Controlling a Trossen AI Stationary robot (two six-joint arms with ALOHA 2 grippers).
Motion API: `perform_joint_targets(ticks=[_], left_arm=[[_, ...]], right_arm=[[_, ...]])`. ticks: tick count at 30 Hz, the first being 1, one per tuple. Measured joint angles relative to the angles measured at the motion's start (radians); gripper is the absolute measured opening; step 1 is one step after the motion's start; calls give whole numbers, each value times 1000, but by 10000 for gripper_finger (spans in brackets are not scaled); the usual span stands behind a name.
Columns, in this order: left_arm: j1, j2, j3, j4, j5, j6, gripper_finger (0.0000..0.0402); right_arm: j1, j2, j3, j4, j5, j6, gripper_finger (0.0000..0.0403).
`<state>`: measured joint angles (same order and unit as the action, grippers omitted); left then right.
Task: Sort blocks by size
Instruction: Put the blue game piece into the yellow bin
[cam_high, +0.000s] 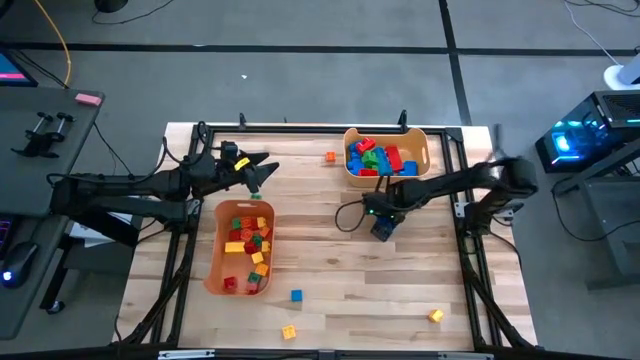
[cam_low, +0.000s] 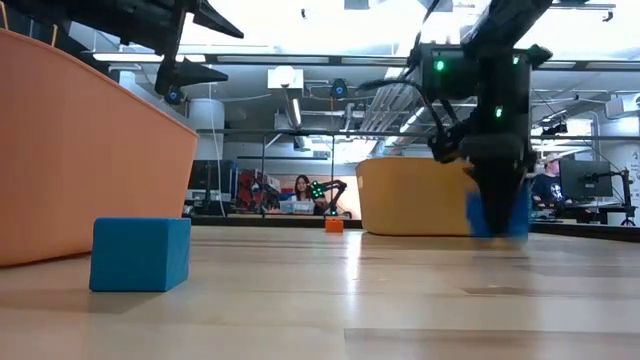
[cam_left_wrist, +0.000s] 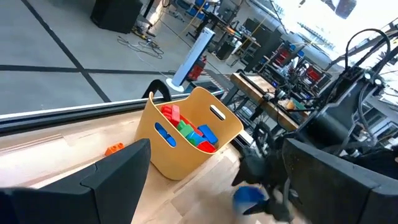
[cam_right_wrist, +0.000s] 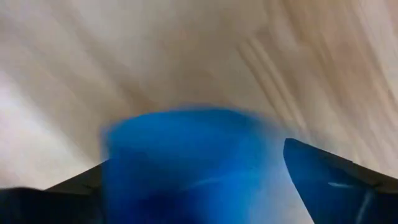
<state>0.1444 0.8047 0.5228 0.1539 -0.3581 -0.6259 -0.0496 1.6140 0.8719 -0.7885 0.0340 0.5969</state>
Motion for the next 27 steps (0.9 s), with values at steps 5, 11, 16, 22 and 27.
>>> perform_joint_targets(ticks=[5,11,16,22,27], left_arm=[[0,0,0,0,-2,-1,351],[0,0,0,-12,-3,-1,351],[0,0,0,-22,-6,8,351],[0,0,0,-23,-6,8,351],[0,0,0,-23,-5,9,351]], right_arm=[[-2,68,0,6,-20,-1,350],[-1,103,4,4,-27,2,346],[0,95,20,0,-27,2,319],[1,96,25,7,-4,-5,296],[-2,96,25,14,6,-73,294]])
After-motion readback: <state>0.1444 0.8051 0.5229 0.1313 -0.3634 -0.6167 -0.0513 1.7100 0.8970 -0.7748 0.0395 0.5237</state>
